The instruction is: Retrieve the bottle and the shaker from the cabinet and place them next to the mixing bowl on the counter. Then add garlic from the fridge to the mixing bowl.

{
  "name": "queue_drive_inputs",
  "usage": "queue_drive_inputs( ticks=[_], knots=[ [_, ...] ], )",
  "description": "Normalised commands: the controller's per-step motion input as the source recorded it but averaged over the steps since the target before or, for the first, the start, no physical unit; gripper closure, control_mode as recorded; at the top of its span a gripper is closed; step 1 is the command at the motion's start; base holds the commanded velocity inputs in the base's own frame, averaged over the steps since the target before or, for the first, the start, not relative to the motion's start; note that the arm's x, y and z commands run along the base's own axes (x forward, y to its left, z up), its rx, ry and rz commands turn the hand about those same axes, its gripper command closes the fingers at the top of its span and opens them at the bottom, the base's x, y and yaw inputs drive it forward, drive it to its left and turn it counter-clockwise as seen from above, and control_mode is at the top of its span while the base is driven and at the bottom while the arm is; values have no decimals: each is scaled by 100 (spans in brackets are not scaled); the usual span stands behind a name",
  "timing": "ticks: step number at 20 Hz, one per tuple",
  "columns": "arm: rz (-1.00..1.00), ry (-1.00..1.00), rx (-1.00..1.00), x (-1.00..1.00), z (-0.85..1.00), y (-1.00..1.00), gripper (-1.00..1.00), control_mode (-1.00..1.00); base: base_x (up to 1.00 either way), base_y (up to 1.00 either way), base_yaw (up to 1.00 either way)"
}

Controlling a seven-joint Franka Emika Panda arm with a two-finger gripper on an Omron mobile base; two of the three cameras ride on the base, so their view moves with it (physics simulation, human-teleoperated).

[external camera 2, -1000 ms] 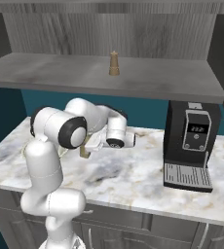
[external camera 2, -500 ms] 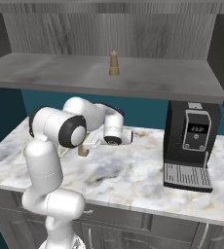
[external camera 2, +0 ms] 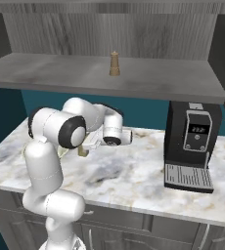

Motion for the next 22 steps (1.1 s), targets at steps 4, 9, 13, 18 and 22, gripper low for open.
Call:
queue_drive_inputs(
  ticks=[4, 9, 13, 18, 22],
  knots=[
    [0, 0, 0, 0, 0, 0, -100, -100, 0, 0, 0],
    [0, 0, 0, 0, 0, 0, -100, -100, 0, 0, 0],
    [0, -2, 0, 0, 2, -1, -100, -100, 0, 0, 0],
    [0, 0, 0, -6, 3, -32, -100, -100, 0, 0, 0],
    [0, 0, 0, -14, 1, -44, -100, -100, 0, 0, 0]
  ],
)
